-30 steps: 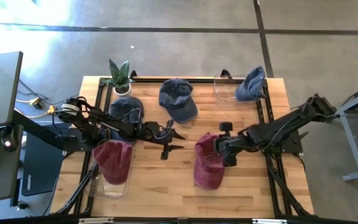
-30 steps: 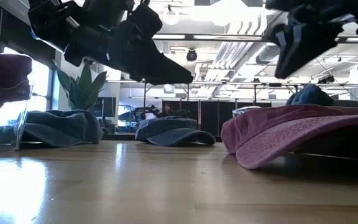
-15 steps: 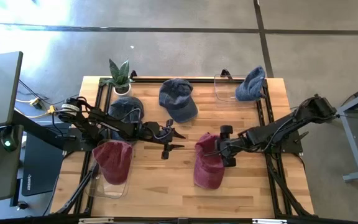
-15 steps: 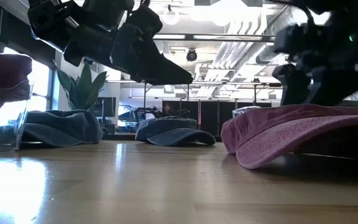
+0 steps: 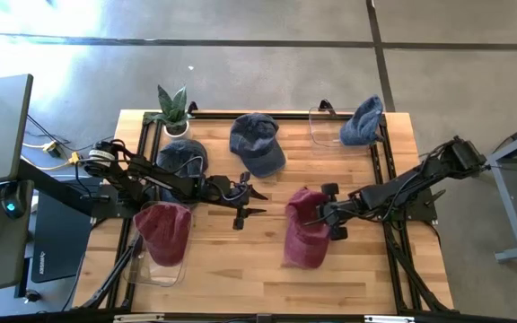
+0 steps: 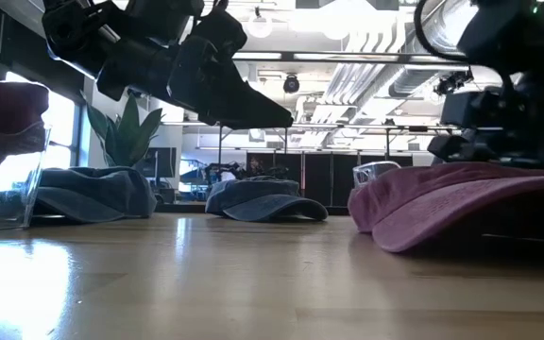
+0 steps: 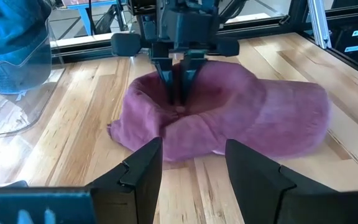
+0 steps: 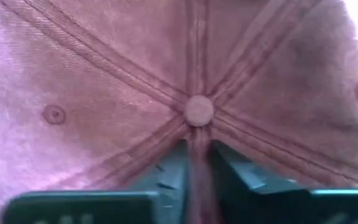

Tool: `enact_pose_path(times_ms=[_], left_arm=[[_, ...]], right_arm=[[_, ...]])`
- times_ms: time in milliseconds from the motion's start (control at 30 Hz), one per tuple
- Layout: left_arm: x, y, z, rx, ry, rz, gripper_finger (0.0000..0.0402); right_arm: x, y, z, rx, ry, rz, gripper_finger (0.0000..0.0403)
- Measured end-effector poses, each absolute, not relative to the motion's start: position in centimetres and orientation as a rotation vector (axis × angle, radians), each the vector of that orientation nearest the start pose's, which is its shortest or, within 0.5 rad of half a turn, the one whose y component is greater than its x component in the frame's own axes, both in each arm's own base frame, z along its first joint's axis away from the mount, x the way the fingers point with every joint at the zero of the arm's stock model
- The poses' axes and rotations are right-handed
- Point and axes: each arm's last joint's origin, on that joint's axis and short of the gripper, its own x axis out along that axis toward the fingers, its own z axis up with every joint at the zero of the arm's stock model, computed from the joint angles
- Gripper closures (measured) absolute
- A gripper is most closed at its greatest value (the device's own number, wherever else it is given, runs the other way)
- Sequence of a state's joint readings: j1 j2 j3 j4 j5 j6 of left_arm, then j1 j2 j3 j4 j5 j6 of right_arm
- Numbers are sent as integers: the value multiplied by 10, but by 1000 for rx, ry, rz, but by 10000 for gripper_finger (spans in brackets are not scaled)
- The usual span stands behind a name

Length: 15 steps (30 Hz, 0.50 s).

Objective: Pick & Place hat
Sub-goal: Put the red cap into the bottom transparent bin

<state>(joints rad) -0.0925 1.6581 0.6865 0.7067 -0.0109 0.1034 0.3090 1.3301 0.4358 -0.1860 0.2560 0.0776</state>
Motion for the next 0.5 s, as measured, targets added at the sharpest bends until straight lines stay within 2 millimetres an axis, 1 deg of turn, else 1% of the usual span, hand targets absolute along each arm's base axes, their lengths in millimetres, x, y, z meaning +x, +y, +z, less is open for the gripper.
enact_pose_path(times_ms=[67,100,200,267,367,500], left_arm=[[323,-30,173,116,260,-95,232],[323,-30,173,115,260,-95,232],[323,-30,173,115,260,-95,232],[323,-30,173,115,260,-95,232],[323,-30,173,115,258,-95,232],[319,-36,189,122,199,-111,232]], right_arm=[[194,53,121,-234,1043,1,383],[195,53,122,-243,1041,-7,392],[204,54,133,-268,996,-75,386],[215,56,148,-285,954,-102,392],[229,59,174,-354,938,-110,397],[244,62,217,-427,918,-153,399]])
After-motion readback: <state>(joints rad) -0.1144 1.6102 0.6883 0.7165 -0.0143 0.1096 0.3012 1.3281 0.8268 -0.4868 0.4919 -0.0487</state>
